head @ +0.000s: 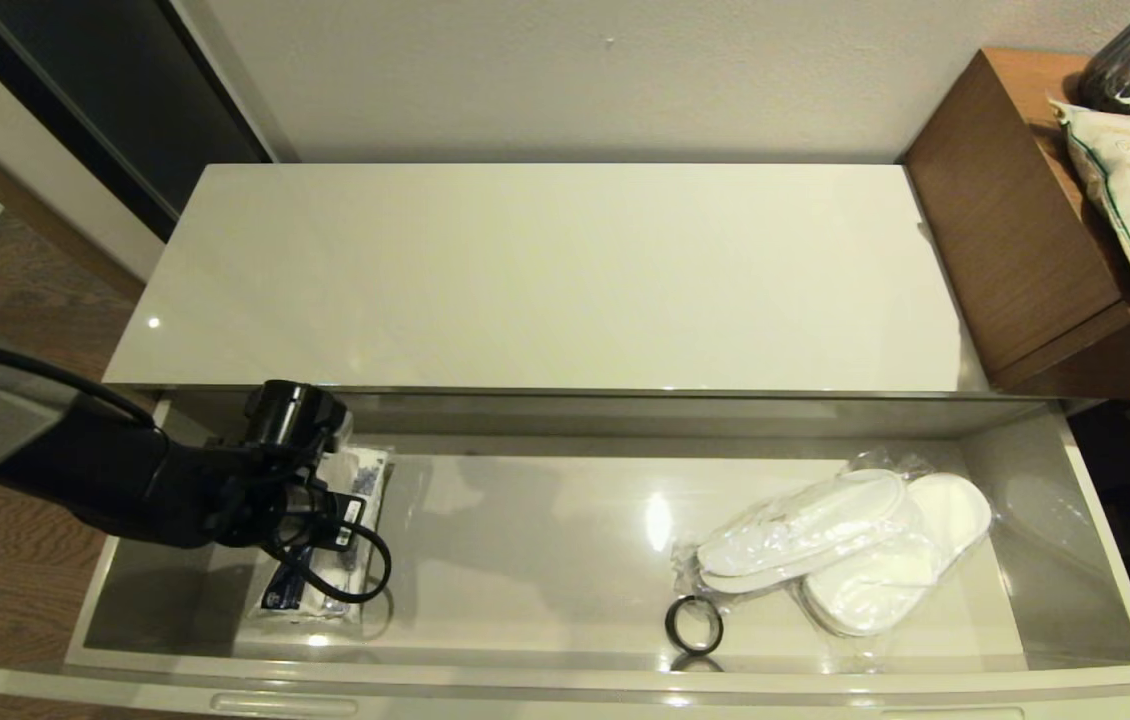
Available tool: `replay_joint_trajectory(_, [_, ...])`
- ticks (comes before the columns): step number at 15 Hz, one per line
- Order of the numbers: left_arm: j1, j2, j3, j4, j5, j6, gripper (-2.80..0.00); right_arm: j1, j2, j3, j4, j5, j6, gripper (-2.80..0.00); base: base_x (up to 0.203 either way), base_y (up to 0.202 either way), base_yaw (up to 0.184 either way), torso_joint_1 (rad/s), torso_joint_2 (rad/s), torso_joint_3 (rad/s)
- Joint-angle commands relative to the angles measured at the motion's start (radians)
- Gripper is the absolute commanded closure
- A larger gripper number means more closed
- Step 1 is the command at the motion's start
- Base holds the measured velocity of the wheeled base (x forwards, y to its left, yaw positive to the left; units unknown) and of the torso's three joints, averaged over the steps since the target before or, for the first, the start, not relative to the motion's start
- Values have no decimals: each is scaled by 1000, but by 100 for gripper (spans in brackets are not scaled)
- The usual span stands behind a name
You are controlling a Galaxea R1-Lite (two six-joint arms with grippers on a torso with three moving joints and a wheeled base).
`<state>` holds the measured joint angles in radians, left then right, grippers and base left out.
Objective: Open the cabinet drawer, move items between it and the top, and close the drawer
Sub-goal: Take out the tissue from the drawer
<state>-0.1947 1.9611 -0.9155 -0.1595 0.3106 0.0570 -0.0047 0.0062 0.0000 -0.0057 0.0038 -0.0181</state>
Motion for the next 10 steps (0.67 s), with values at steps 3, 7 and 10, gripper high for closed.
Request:
replay_joint_trajectory(3, [-4, -139, -6, 122, -8, 14, 0, 0, 1, 0, 0, 1, 0, 0, 0, 0, 0, 0, 0, 0])
replay_joint_trajectory(7, [-24, -209, -15, 195, -25, 18, 0, 0, 1, 0, 0, 1, 0, 0, 0, 0, 0, 0, 0, 0])
replay_joint_trajectory(10, [-37, -243, -29, 233, -36, 20, 0, 0, 1, -1, 0, 1, 0, 0, 0, 0, 0, 0, 0, 0])
